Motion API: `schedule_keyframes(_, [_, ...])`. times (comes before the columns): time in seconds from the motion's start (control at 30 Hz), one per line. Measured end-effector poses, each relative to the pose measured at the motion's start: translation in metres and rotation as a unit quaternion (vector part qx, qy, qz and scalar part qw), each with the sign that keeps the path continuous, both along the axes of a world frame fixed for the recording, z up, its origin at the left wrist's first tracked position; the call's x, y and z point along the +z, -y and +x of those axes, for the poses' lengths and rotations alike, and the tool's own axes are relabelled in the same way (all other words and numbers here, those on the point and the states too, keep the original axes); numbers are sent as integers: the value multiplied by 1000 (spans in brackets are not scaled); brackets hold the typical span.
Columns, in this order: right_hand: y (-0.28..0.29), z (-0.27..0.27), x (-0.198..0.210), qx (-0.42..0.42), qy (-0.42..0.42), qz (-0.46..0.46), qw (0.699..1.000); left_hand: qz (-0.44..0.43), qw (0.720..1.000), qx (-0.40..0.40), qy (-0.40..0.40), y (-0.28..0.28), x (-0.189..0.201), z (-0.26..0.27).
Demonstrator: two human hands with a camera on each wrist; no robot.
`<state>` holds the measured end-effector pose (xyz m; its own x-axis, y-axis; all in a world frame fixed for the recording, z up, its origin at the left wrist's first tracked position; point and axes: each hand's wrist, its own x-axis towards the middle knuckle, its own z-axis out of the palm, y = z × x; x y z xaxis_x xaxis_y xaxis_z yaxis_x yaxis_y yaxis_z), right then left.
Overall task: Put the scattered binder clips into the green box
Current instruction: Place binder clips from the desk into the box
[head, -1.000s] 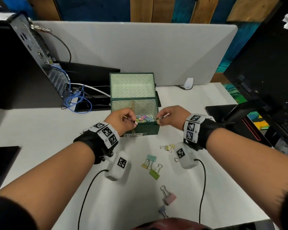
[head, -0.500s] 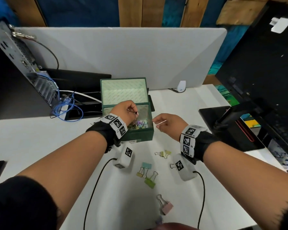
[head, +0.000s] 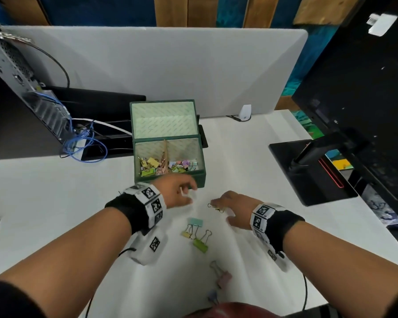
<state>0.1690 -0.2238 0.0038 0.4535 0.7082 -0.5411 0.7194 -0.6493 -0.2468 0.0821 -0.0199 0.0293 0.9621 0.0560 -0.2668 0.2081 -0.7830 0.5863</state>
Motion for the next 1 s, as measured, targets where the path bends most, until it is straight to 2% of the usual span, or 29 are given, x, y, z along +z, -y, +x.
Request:
schedule_keyframes(0.1, [-8, -3, -10, 30, 31, -24, 999, 89, 989, -80, -91, 10, -17, -22])
schedule_keyframes(0.23, [-12, -4, -16, 33, 59, -9, 998, 105, 978, -128, -126, 26, -35, -49])
schedule_keyframes(0.6, [-7, -9, -26, 15, 73, 13, 997, 122, 981, -116, -92, 41, -53, -54])
schedule_keyframes(0.83, [-3, -8, -26, -13, 70, 22, 997, 98, 989, -66, -94, 34, -55, -57])
schedule_keyframes(1.0, [-1, -5, -21, -35, 66, 23, 997, 37, 987, -151, -41, 48, -31, -73])
